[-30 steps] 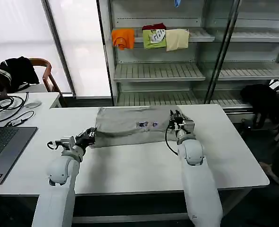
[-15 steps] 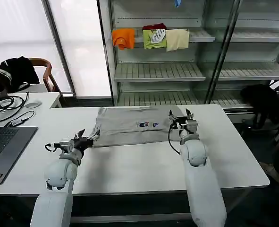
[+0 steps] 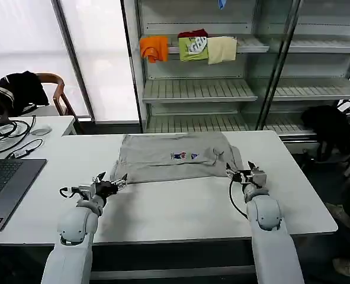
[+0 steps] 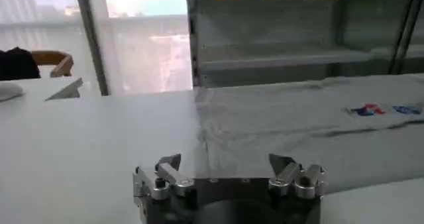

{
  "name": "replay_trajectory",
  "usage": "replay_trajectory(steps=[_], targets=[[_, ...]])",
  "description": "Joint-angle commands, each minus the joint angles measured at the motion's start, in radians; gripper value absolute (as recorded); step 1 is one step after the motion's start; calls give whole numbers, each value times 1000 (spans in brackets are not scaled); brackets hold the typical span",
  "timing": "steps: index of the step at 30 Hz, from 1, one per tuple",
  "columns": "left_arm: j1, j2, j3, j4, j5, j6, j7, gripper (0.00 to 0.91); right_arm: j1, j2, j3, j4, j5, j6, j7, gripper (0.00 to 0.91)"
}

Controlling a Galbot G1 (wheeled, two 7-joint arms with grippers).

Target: Fold and organize the clothes.

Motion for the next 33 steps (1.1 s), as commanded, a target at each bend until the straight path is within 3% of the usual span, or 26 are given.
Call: replay_trajectory(steps=[1,2,3,4,5,7,27,33], targets=[[12,0,0,16,19,0,9,675,-38,-20,24,-3,38,-23,-15,494],[10,-1,0,18,19,0,9,544,-36,-19,23,-7,36,-23,-14,272],[9,-1,1,19,19,0,9,202,-33,-16,21,-16,31,-23,-14,81],[7,-2,1,28,20,0,9,151,-31,-14,21,-25,27,-23,-14,0],[6,-2,2,30,21,0,9,60,-28,-11,20,-32,24,-23,-14,0],[4,-4,3,37,22,0,12,20,-26,-6,20,-44,25,-23,-19,0],[17,1,8,7,10,-2,30,0,-54,-9,23,44,128,-24,-20,0],[97,17,-10,-90,29,-2,76,0,-155,-30,4,179,182,-27,11,0]])
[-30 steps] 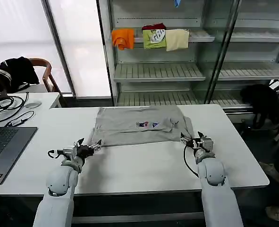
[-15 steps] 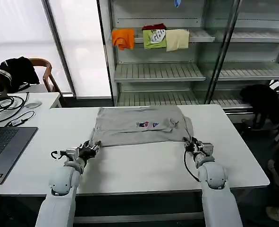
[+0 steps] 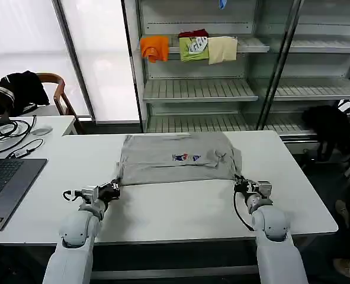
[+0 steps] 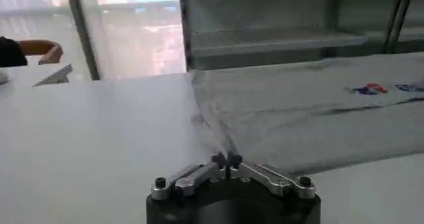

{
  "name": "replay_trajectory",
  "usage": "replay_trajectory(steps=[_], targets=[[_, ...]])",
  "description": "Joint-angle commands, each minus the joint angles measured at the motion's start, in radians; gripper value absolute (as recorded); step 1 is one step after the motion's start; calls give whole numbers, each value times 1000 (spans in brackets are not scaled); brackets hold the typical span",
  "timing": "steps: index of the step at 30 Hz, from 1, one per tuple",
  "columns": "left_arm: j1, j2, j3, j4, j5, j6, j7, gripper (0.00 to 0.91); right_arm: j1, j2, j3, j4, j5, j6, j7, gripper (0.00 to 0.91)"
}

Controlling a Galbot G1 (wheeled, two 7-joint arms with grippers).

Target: Fold and organize the clothes.

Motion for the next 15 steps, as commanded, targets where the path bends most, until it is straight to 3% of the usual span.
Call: replay_trajectory(steps=[1,10,15], targets=[[83,7,-14,-97,10,0,34,0,-71,-5,-5,103,45,0,11,0],[336,83,-123,-342,-101,-1,80,0,-311,-20,-5,401,80,-1,35,0],[462,90,-195,-454,-159,-18,91,0,-426,-49,-7,501,90,-1,58,0]])
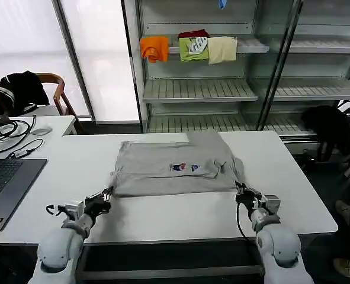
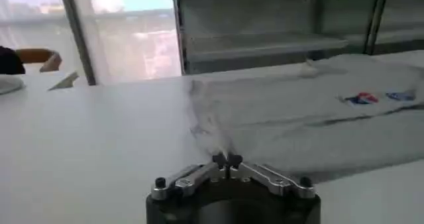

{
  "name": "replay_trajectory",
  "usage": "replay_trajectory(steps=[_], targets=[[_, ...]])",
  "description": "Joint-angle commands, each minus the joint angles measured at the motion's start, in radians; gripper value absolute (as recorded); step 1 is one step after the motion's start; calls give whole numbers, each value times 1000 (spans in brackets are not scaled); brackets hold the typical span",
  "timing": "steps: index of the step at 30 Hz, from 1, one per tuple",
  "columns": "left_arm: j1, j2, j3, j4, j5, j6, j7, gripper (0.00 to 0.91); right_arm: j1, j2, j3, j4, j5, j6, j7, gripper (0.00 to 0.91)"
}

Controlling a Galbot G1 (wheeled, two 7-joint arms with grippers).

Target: Fold and organize the clothes.

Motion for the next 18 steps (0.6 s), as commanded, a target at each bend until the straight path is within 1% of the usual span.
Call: replay_trajectory(steps=[1,3,7,9,14,15,16,18], targets=[[263,28,-109,-239,-88,-22,26,10,-175,-19,-3,190,24,1,19,0],[310,15,-128,-268,-104,-33,21,10,-232,-24,-4,224,23,2,25,0],[363,-6,-144,-304,-129,-30,-16,10,-289,-39,-6,259,20,2,39,0],[385,-20,-143,-322,-133,-24,-42,30,-309,-46,-11,269,11,1,44,0],[429,-43,-135,-314,-123,-27,-74,40,-345,-47,-22,269,1,3,55,0],[432,-49,-135,-303,-120,-29,-80,212,-353,-46,-26,262,1,3,62,252],[433,-50,-134,-298,-122,-28,-89,907,-352,-45,-29,259,-2,3,69,907],[434,-55,-132,-297,-122,-27,-97,907,-345,-37,-33,241,-15,3,83,907]])
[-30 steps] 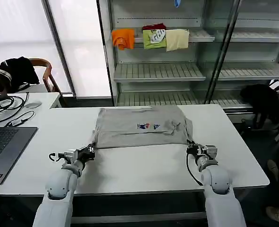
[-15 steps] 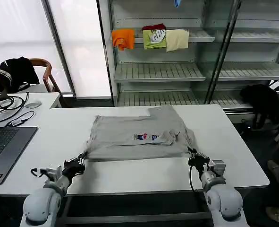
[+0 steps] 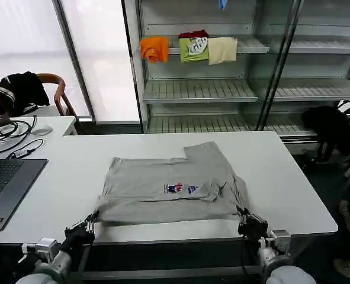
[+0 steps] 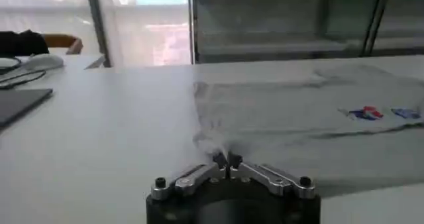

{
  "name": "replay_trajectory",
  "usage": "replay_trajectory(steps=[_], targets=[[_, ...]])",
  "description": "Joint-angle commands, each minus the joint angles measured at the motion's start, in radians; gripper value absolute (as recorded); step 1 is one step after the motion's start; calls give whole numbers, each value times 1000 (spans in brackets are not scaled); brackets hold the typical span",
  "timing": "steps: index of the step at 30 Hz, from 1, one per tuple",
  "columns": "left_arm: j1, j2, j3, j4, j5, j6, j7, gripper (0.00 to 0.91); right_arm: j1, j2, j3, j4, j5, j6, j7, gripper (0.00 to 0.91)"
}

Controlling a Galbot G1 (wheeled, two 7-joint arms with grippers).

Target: Fold and organize the clothes.

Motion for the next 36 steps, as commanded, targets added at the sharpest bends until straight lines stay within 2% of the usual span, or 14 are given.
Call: replay_trajectory(steps=[1,4,10,13,16,20,21,22,27,30,32,33,36], targets=[[105,-19,-24,-60,-23,-5,-47,907,-78,0,-7,37,-18,1,27,907],[103,-22,-21,-75,-24,-4,-61,907,-70,14,-5,42,-15,3,26,907],[53,-36,-65,-150,-35,15,-94,907,-8,56,31,95,-13,57,27,907],[-42,-33,-81,-147,-100,26,-103,907,116,84,35,88,-47,55,9,907],[-184,-11,-42,-56,-130,26,-130,907,247,104,18,16,-86,47,-9,907],[-400,-4,11,98,-121,28,-134,907,482,139,-41,-180,-89,1,-22,907],[-440,0,24,154,-118,29,-124,907,582,150,-56,-289,-100,1,-21,907],[-502,14,39,201,-116,29,-115,907,660,167,-60,-385,-135,2,-48,907],[-682,45,147,415,-79,31,-114,907,860,228,-47,-743,-217,13,-90,907],[-768,53,187,557,-16,30,-77,907,996,278,-14,-970,-305,68,-115,907],[-809,54,200,632,28,30,-49,907,1036,285,5,-1050,-329,101,-118,907],[-837,54,210,676,44,29,-48,907,1081,285,30,-1152,-368,133,-125,907],[-885,51,227,748,102,29,-54,907,1122,285,55,-1241,-399,160,-136,907]])
